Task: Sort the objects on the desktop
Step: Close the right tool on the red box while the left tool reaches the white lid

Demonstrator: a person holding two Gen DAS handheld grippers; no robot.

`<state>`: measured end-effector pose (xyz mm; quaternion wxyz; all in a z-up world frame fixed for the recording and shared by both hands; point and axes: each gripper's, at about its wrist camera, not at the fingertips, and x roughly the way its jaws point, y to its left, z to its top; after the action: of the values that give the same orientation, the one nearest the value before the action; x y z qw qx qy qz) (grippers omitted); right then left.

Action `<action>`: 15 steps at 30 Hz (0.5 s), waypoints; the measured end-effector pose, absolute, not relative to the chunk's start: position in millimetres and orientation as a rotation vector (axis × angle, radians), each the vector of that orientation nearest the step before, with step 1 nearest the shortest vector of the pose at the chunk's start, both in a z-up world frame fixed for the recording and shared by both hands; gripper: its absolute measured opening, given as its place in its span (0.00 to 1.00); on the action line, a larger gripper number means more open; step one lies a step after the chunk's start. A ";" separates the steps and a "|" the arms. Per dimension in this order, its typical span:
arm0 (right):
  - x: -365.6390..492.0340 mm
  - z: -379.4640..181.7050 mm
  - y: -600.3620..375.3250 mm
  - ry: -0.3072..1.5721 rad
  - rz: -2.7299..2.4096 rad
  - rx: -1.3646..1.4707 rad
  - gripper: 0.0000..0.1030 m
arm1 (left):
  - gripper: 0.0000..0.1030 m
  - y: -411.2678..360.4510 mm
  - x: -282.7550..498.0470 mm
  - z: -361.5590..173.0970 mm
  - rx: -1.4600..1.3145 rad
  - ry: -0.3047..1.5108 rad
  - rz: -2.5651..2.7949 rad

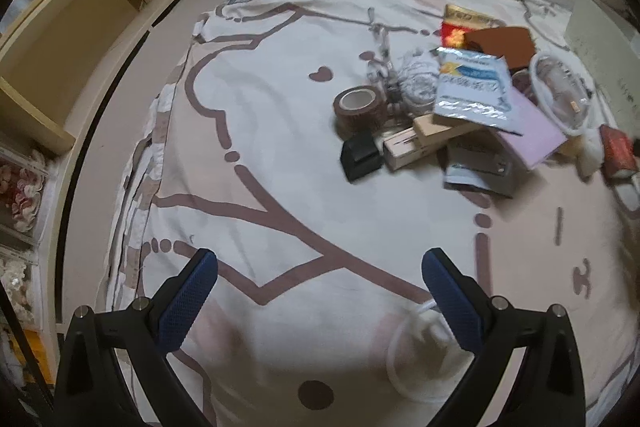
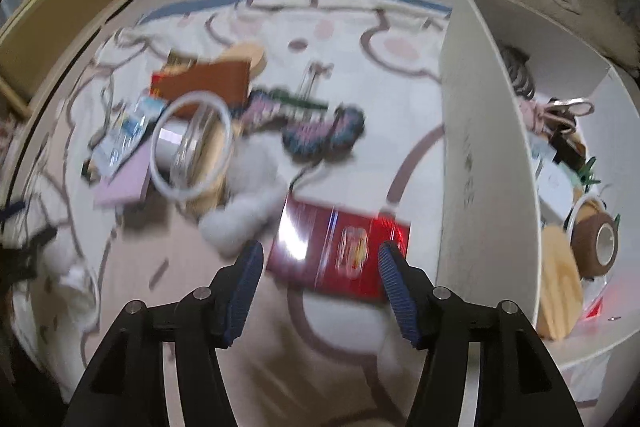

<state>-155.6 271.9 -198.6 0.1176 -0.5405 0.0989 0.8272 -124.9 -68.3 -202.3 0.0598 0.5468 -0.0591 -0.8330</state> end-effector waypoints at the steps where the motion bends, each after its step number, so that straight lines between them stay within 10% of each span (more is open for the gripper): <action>1: -160.4 -197.7 275.4 0.317 2.410 -1.559 0.59 | 1.00 -66.5 -122.8 -199.8 1.658 -0.168 -2.544; 6: -178.3 -201.1 292.6 0.401 2.354 -1.482 0.38 | 1.00 -51.8 -113.9 -198.8 1.714 -0.240 -2.607; 15: -203.2 -226.1 306.1 0.343 2.276 -1.514 0.30 | 1.00 -50.3 -104.8 -218.9 1.915 -0.282 -2.655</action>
<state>-203.2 306.1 -226.1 0.1920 -0.5392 0.1222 0.8108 -104.8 -50.3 -218.9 -0.0717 0.5813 -0.0855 -0.8060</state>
